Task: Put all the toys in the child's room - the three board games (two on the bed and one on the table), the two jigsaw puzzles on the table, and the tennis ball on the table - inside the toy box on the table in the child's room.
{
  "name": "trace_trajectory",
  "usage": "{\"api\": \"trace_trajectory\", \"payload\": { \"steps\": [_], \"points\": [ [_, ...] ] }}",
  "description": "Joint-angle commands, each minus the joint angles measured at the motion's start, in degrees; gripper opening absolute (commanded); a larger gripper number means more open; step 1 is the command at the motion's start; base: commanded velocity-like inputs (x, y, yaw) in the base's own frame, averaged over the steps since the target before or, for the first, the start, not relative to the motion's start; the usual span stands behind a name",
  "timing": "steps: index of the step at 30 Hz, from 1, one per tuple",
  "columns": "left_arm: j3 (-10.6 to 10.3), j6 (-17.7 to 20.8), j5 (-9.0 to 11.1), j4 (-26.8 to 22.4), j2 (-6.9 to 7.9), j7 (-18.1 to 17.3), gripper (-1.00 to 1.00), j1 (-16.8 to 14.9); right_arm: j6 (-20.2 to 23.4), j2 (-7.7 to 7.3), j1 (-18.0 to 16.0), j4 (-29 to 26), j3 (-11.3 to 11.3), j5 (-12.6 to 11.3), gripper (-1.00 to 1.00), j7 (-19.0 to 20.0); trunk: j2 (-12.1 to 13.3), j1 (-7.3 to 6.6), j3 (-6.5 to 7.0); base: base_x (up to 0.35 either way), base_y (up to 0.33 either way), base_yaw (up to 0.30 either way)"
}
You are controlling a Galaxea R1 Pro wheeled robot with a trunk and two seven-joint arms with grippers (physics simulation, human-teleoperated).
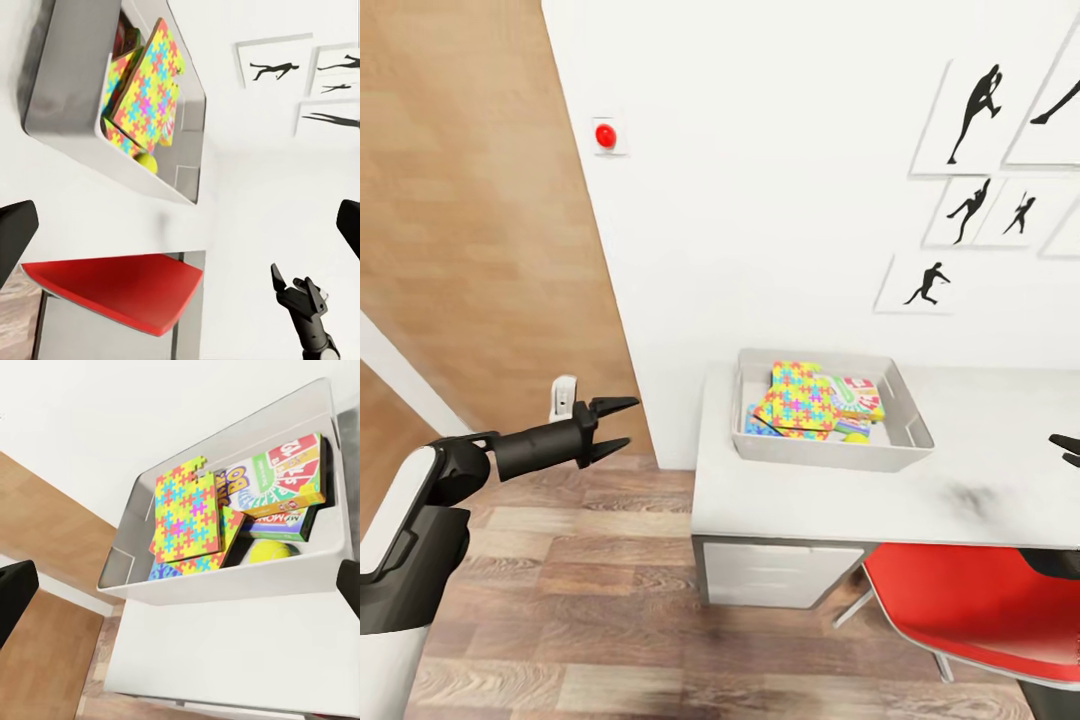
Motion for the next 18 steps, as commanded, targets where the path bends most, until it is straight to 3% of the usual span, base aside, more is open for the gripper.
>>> {"api": "trace_trajectory", "payload": {
  "steps": [1, 18],
  "points": [
    [-0.02, 0.09, 0.56, -0.03, -0.02, 0.47, 1.0, -0.06, 0.29, 0.0, -0.08, 0.01, -0.05, 0.34, 1.0, 0.38, -0.1, 0.04, 0.0, 0.0, 0.0, -0.065],
    [-1.79, 0.08, 0.48, -0.15, -0.2, 0.08, 1.0, -0.13, 0.29, 0.04, -0.08, 0.01, -0.01, 0.34, 1.0, 0.37, -0.1, 0.04, 1.57, 0.0, 0.0, -0.067]
  ]
}}
